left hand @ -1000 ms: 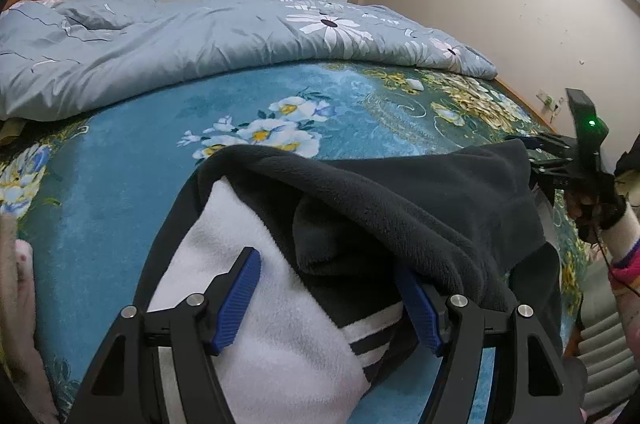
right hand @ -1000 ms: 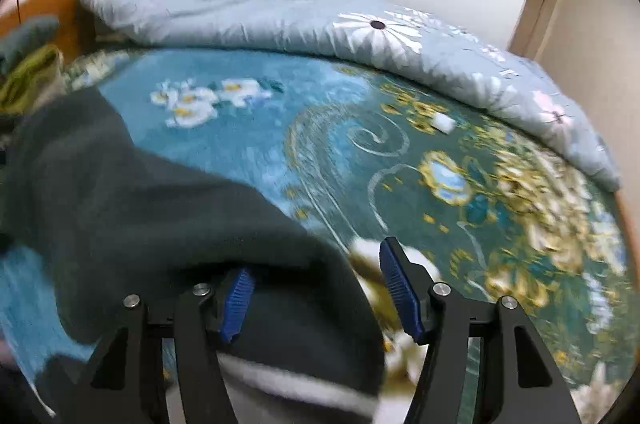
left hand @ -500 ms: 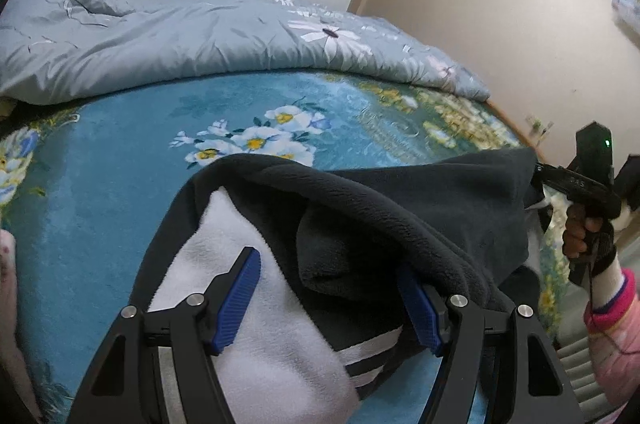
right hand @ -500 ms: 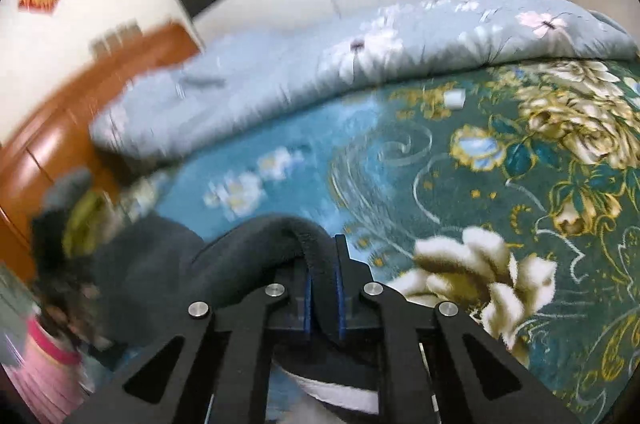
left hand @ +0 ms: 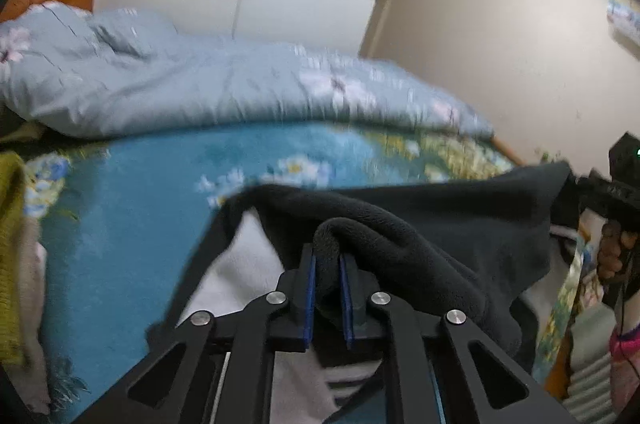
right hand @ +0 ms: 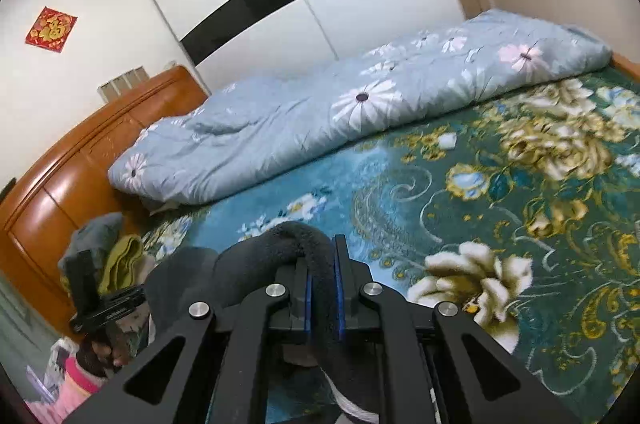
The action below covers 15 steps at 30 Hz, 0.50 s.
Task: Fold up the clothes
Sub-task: 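Lift the jacket high with both grippers and shake it out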
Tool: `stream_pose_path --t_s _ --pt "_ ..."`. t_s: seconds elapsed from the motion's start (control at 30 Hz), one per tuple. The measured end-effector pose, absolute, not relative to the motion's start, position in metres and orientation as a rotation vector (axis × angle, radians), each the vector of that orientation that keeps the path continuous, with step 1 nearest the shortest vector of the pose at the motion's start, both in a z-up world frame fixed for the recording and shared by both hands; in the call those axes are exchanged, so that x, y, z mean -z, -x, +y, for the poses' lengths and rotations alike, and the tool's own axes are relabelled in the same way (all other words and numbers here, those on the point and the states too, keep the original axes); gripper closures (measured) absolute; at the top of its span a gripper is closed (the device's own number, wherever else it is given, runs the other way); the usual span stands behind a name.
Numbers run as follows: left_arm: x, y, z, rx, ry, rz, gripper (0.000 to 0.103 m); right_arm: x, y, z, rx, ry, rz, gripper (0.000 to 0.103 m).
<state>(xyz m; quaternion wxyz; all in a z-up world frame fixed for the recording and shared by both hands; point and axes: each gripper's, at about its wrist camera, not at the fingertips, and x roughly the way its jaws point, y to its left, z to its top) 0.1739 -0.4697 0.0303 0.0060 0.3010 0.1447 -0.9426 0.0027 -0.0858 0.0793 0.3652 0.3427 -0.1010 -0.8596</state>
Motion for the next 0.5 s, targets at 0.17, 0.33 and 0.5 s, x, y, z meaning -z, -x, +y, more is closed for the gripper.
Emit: stream_pose_path --t_s 0.17,0.33,0.5 --pt "-0.111 -0.204 -0.483 2.95 -0.641 0.354 0.093 -0.14 -0.016 -0.079 2.289 -0.769 -0.258 0.095" --pt "-0.179 -0.237 -0.491 2.943 -0.419 0.262 0.096 -0.206 -0.048 -0.084 2.354 -0.613 -0.189 0.095" --pt "-0.225 -0.292 -0.485 2.94 -0.227 0.164 0.098 -0.26 -0.091 -0.085 2.393 -0.466 -0.136 0.095"
